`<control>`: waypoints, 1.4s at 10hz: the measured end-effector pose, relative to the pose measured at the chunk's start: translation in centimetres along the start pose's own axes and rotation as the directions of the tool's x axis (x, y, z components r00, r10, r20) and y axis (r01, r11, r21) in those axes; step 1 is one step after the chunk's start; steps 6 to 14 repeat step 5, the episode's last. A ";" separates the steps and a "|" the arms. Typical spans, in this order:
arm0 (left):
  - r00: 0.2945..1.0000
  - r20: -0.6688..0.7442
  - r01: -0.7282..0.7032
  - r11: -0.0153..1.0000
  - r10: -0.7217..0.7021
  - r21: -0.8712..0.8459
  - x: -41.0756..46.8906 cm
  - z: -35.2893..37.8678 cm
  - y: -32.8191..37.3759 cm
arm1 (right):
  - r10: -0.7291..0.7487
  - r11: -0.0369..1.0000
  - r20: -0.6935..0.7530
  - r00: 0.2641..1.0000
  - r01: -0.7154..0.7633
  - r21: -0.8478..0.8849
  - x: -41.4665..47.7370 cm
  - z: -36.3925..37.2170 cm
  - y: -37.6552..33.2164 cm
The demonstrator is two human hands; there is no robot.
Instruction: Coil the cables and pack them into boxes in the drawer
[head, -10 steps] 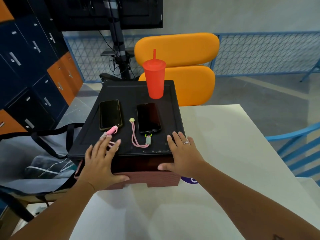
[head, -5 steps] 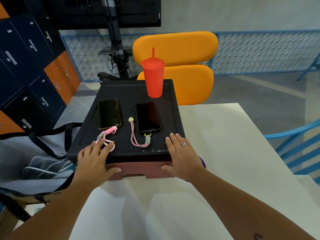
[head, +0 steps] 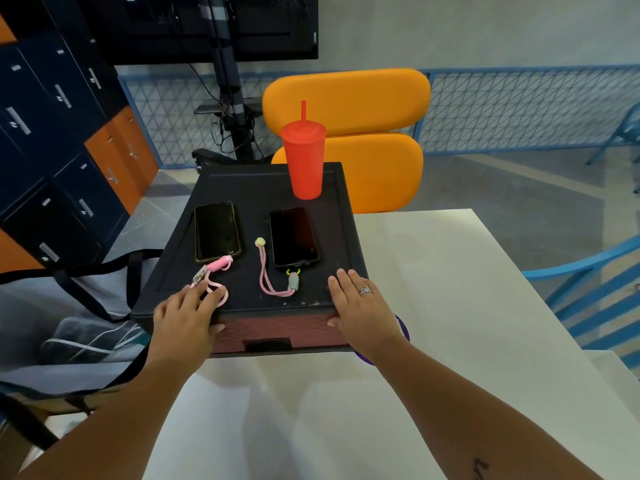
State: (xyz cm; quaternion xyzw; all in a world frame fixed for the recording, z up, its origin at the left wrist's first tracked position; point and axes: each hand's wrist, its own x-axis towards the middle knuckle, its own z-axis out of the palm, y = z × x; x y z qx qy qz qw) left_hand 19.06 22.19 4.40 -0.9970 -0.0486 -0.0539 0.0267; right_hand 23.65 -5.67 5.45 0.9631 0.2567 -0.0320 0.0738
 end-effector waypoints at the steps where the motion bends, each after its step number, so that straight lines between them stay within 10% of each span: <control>1: 1.000 0.007 0.001 1.000 -0.001 -0.019 -0.2 -0.5 0.2 | 0.005 1.000 -0.002 1.000 -0.005 0.022 -0.1 -0.2 0.0; 5: 0.967 0.239 -0.086 0.996 0.083 0.004 -0.3 -4.7 0.6 | -0.021 0.991 0.058 0.998 0.013 0.131 -0.7 -3.3 1.4; 14: 0.967 0.239 -0.086 0.996 0.083 0.004 -0.3 -4.7 0.6 | -0.021 0.991 0.058 0.998 0.013 0.131 -0.7 -3.3 1.4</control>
